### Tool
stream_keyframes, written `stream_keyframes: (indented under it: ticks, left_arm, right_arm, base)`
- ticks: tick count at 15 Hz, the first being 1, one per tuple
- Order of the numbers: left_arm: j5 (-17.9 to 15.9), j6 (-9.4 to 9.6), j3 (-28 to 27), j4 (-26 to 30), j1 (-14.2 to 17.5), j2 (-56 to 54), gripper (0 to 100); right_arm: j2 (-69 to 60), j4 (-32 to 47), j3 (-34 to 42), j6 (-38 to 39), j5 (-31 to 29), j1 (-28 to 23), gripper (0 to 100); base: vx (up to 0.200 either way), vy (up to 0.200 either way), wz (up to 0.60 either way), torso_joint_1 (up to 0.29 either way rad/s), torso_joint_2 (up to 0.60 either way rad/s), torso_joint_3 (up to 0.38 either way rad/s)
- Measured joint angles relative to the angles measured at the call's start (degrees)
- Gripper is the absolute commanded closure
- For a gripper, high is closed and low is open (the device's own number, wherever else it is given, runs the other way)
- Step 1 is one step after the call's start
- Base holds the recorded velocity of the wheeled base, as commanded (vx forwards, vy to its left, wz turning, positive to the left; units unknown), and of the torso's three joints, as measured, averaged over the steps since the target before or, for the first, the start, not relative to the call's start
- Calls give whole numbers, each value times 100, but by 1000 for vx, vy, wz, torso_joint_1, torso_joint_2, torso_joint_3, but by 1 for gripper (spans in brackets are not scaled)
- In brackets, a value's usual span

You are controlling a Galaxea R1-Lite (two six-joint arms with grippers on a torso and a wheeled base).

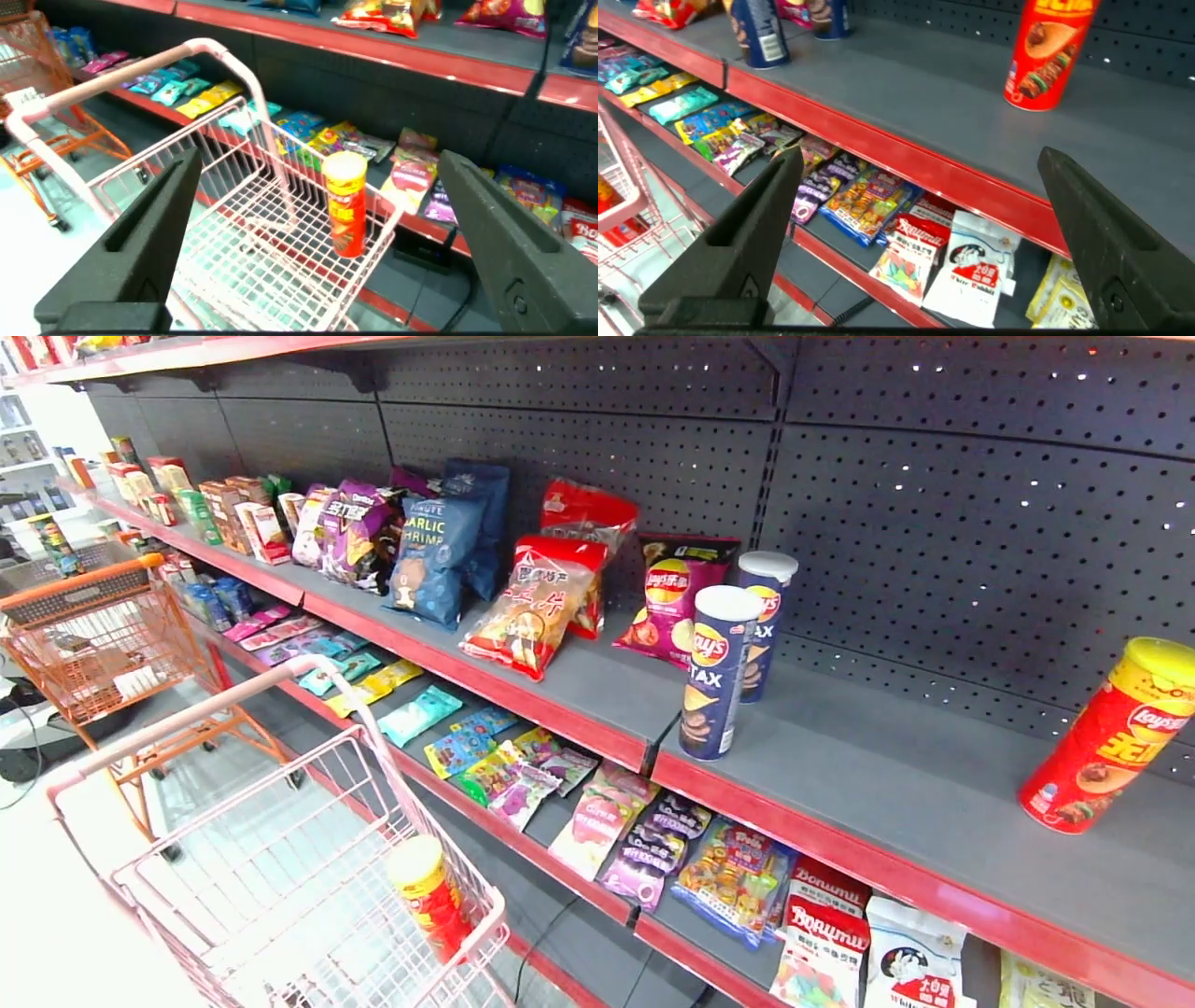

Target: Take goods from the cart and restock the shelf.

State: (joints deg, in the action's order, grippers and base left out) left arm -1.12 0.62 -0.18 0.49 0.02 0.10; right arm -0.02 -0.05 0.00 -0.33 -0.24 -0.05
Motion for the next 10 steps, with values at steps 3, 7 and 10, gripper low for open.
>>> stream_keyframes:
  ticks: [3,7,10]
  left_arm:
    - [0,0,0,-6,5,0,0]
    - [-2,0,2,0,5,0,0]
    - [-2,0,2,-5,7,0,0]
  right_arm:
    - [0,5,0,6,-2,2,0]
    - [0,7,0,20,-2,5,0]
    - [0,5,0,17,-2,7,0]
  base:
    - [0,0,0,-55,124,70]
    - [0,0,0,-135,330,179]
    - [0,0,0,-144,351,196]
